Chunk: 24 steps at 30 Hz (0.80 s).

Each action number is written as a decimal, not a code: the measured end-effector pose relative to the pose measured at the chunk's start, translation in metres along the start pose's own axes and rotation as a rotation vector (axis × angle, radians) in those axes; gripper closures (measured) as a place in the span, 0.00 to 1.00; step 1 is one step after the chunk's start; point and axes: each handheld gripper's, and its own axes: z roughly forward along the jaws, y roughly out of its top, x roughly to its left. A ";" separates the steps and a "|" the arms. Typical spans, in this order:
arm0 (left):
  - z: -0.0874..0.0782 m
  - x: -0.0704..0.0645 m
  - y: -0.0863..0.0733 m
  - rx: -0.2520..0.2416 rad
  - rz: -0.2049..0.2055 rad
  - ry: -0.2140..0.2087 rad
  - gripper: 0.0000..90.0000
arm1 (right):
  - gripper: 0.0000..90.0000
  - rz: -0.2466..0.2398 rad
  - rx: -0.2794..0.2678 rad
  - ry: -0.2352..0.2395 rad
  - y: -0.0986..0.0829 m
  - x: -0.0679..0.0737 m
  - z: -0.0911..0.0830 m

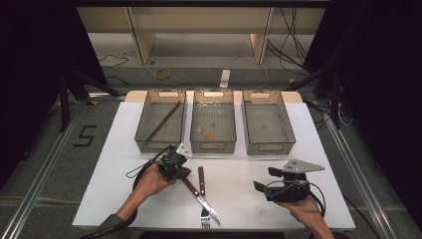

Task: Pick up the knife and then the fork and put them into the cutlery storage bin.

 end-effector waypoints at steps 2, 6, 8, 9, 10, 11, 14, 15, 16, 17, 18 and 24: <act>0.000 0.000 0.000 0.008 0.000 -0.004 0.99 | 0.27 -0.002 0.000 0.001 0.000 0.000 0.000; -0.002 0.002 -0.003 0.061 0.001 -0.017 0.99 | 0.27 -0.003 0.001 0.003 0.000 0.000 0.000; -0.002 0.001 -0.005 0.070 0.003 -0.010 0.99 | 0.27 -0.001 0.002 0.004 0.000 0.000 0.000; -0.005 0.000 -0.007 0.087 0.004 -0.010 0.99 | 0.27 -0.002 0.001 0.005 0.000 0.000 0.000; -0.005 0.000 -0.007 0.087 0.004 -0.010 0.99 | 0.27 -0.002 0.001 0.005 0.000 0.000 0.000; -0.008 -0.001 -0.010 0.104 0.006 -0.003 0.98 | 0.27 -0.002 0.000 0.005 0.000 0.000 -0.001; -0.011 0.000 -0.014 0.123 0.011 -0.004 0.98 | 0.27 -0.002 0.000 0.006 0.000 0.000 -0.001; -0.012 -0.001 -0.016 0.131 0.006 -0.005 0.98 | 0.27 0.000 0.002 0.006 0.000 0.000 0.000; -0.014 -0.001 -0.017 0.140 0.004 -0.009 0.98 | 0.27 0.000 0.002 0.006 0.000 0.000 0.000; -0.014 -0.002 -0.019 0.140 -0.003 -0.010 0.98 | 0.27 -0.007 0.003 0.005 0.000 0.000 0.000; -0.016 -0.003 -0.020 0.157 -0.002 -0.011 0.98 | 0.27 -0.009 0.005 0.001 0.000 0.001 0.000; -0.019 -0.005 -0.024 0.183 -0.005 -0.010 0.99 | 0.27 -0.007 0.003 0.006 0.000 0.001 0.000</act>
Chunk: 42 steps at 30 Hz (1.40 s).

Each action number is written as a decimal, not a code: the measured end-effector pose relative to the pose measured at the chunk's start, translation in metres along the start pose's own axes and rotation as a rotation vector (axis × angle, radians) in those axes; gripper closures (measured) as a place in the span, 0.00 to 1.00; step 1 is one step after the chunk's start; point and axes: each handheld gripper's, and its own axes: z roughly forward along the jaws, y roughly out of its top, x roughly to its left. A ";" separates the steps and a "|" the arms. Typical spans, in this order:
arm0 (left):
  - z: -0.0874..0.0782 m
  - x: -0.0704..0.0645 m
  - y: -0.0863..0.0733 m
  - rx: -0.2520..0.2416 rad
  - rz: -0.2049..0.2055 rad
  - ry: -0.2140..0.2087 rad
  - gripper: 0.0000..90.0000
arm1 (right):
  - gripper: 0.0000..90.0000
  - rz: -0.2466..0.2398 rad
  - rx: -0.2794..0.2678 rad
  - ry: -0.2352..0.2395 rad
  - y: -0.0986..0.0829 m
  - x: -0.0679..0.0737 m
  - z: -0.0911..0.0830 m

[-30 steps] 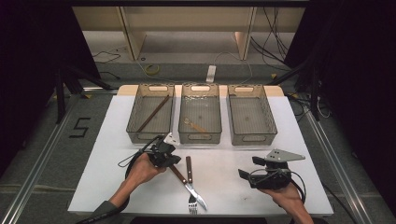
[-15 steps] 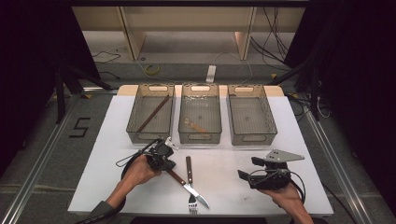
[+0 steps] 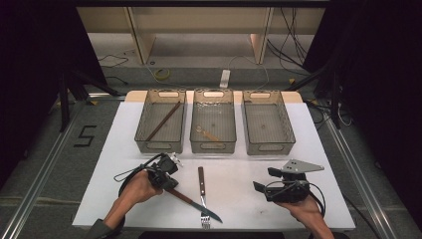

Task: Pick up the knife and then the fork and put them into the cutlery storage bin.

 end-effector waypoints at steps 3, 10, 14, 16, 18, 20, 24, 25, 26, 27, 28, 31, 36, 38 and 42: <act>-0.002 -0.004 -0.005 0.018 -0.003 -0.003 0.98 | 0.27 0.001 0.003 0.000 0.000 0.000 0.000; -0.006 -0.011 -0.012 0.050 -0.012 -0.013 0.98 | 0.27 -0.003 0.005 0.003 0.000 0.001 0.000; -0.007 -0.017 -0.017 0.063 -0.007 -0.022 0.98 | 0.27 -0.006 0.005 0.005 0.000 0.001 0.001; -0.008 -0.019 -0.019 0.070 -0.006 -0.027 0.98 | 0.27 -0.006 0.007 0.006 0.000 0.001 0.001; -0.009 -0.020 -0.020 0.080 -0.002 -0.033 0.98 | 0.27 -0.006 0.007 0.006 0.000 0.001 0.001; -0.009 -0.022 -0.021 0.086 -0.001 -0.036 0.98 | 0.27 -0.006 0.007 0.006 0.000 0.001 0.001; -0.009 -0.021 -0.021 0.095 0.006 -0.044 0.97 | 0.27 -0.006 0.011 0.009 0.001 0.002 0.001; -0.010 -0.021 -0.021 0.093 0.004 -0.040 0.95 | 0.27 -0.006 0.009 0.011 0.001 0.002 0.001; -0.012 -0.020 -0.020 0.088 0.002 -0.042 0.93 | 0.27 -0.006 0.009 0.012 0.001 0.002 0.001; -0.014 -0.019 -0.020 0.087 0.010 -0.051 0.89 | 0.27 -0.006 0.009 0.011 0.001 0.002 0.001; -0.016 -0.018 -0.019 0.074 0.004 -0.057 0.84 | 0.27 -0.006 0.008 0.011 0.001 0.002 0.001; -0.025 -0.018 -0.018 0.042 0.024 -0.069 0.65 | 0.27 -0.005 0.005 0.011 0.001 0.002 0.001; -0.029 -0.021 -0.019 0.058 0.056 -0.091 0.42 | 0.27 -0.009 0.006 0.015 0.001 0.002 0.001; -0.026 -0.025 -0.020 0.086 0.085 -0.093 0.40 | 0.27 -0.009 0.007 0.015 0.001 0.002 0.001; -0.018 -0.035 -0.020 0.134 0.147 -0.072 0.33 | 0.27 -0.009 0.004 0.015 0.001 0.002 0.001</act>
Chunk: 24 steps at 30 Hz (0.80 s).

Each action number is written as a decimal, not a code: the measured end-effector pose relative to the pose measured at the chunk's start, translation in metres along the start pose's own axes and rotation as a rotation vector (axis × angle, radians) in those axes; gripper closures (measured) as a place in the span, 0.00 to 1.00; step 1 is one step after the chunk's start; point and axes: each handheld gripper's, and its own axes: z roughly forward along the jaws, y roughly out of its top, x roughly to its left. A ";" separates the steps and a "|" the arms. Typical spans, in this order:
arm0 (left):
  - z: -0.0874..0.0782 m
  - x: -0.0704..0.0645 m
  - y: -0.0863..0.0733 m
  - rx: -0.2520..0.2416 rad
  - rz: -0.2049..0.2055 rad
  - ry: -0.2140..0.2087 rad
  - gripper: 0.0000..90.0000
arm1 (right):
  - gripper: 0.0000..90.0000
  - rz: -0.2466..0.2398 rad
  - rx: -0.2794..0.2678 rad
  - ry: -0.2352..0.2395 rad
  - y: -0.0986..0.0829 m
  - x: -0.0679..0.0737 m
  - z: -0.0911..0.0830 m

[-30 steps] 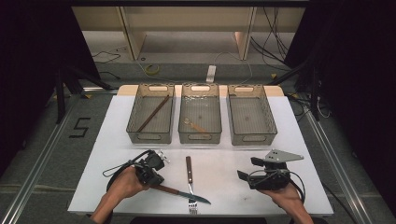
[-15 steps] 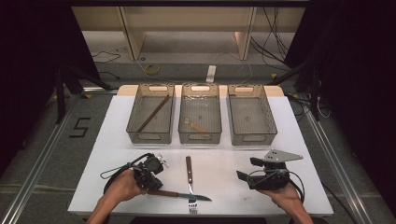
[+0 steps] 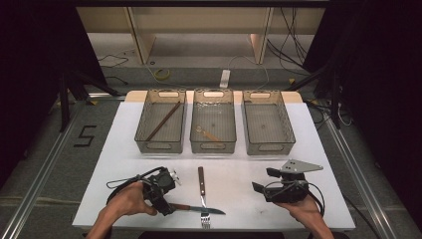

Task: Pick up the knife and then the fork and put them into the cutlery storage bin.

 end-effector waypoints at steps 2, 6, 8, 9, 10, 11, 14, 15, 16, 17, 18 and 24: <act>0.001 -0.001 0.000 0.002 0.003 -0.006 0.33 | 0.27 0.000 -0.001 0.000 0.000 0.000 0.000; 0.005 -0.002 -0.001 0.026 0.033 0.011 0.39 | 0.28 0.000 0.003 0.003 0.000 0.001 0.000; 0.006 -0.004 -0.002 0.027 0.045 0.030 0.42 | 0.28 0.001 0.003 0.004 0.000 0.000 0.000; 0.006 -0.004 -0.002 0.027 0.045 0.030 0.44 | 0.28 0.001 0.003 0.004 0.000 0.000 0.000; 0.006 -0.004 -0.002 0.038 0.063 0.039 0.46 | 0.28 0.000 0.004 0.004 0.000 0.000 0.000; 0.007 -0.005 -0.002 0.040 0.069 0.044 0.49 | 0.28 0.000 0.004 0.004 0.000 0.000 0.000; 0.008 -0.006 -0.002 0.060 0.097 0.051 0.53 | 0.28 -0.003 0.006 0.006 0.000 0.001 0.000; 0.008 -0.006 -0.002 0.060 0.097 0.051 0.55 | 0.28 -0.002 0.006 0.007 0.000 0.001 0.000; 0.008 -0.006 -0.002 0.051 0.097 0.050 0.58 | 0.28 -0.002 0.006 0.007 0.000 0.001 0.000; 0.008 -0.006 -0.002 0.051 0.097 0.050 0.59 | 0.28 -0.002 0.006 0.007 0.000 0.001 0.000; 0.008 -0.006 -0.002 0.054 0.102 0.051 0.59 | 0.28 -0.003 0.008 0.006 0.000 0.001 0.000; 0.008 -0.011 0.001 0.074 0.127 0.060 0.68 | 0.28 -0.005 0.009 0.005 0.000 0.001 0.001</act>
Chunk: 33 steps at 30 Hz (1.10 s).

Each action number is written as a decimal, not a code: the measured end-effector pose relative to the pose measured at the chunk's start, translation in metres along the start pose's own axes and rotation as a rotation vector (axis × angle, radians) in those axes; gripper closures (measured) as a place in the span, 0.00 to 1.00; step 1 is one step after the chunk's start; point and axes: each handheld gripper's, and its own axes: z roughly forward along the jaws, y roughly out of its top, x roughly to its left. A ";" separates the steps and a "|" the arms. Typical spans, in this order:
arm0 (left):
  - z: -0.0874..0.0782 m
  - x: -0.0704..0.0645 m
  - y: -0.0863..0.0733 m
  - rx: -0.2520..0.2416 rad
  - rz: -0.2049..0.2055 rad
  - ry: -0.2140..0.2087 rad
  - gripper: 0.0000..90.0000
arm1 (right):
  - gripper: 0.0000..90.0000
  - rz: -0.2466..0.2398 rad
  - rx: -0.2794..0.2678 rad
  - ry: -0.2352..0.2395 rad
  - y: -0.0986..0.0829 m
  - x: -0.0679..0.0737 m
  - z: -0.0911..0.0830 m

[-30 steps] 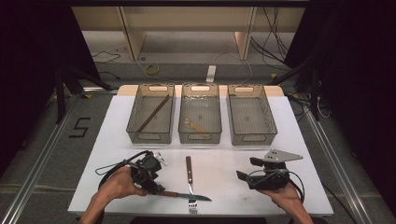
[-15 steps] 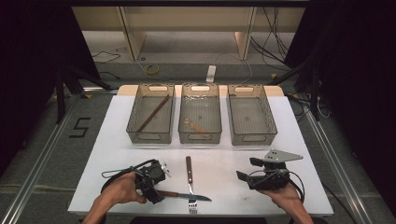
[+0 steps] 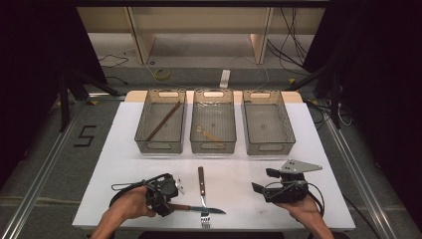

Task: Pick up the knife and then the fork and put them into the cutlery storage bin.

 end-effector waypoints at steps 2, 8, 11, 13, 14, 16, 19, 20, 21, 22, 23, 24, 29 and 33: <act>0.000 0.000 0.000 -0.005 0.002 -0.011 0.70 | 0.28 0.000 0.001 0.000 0.000 0.000 0.000; 0.000 -0.001 -0.001 -0.009 0.028 -0.020 0.77 | 0.28 0.004 0.000 0.002 0.000 0.000 0.000; 0.000 -0.001 -0.002 -0.023 0.032 -0.031 0.80 | 0.28 0.003 -0.001 0.003 0.000 0.000 0.000; 0.000 0.000 -0.002 -0.026 0.034 -0.033 0.81 | 0.28 0.003 -0.001 0.003 0.000 0.000 0.000; 0.000 0.000 -0.002 -0.027 0.044 -0.032 0.81 | 0.28 0.003 -0.001 0.003 0.000 0.000 0.000; 0.000 -0.002 -0.002 -0.030 0.055 -0.027 0.82 | 0.28 0.004 -0.001 0.003 0.000 0.000 0.000; -0.001 -0.003 -0.003 -0.033 0.066 -0.024 0.83 | 0.28 0.002 -0.001 0.003 0.000 0.000 0.000; -0.001 -0.003 -0.003 -0.033 0.066 -0.024 0.83 | 0.28 0.003 0.000 0.003 0.000 0.000 0.000; -0.001 -0.002 -0.003 -0.043 0.061 -0.035 0.83 | 0.28 0.003 0.000 0.004 0.000 0.000 0.000; -0.001 -0.002 -0.002 -0.059 0.044 -0.054 0.83 | 0.28 0.004 0.000 0.004 0.000 0.001 0.000; -0.001 -0.002 -0.001 -0.064 0.035 -0.060 0.83 | 0.28 0.004 0.000 0.004 0.000 0.001 0.000; -0.001 -0.003 0.000 -0.062 0.033 -0.059 0.83 | 0.28 0.005 -0.001 0.005 0.000 0.000 0.000; -0.010 -0.004 0.001 -0.107 0.005 -0.056 0.83 | 0.28 0.004 -0.009 0.003 0.001 0.000 -0.001; -0.014 -0.004 0.002 -0.145 -0.005 -0.060 0.83 | 0.28 0.002 -0.011 0.003 0.001 0.000 -0.002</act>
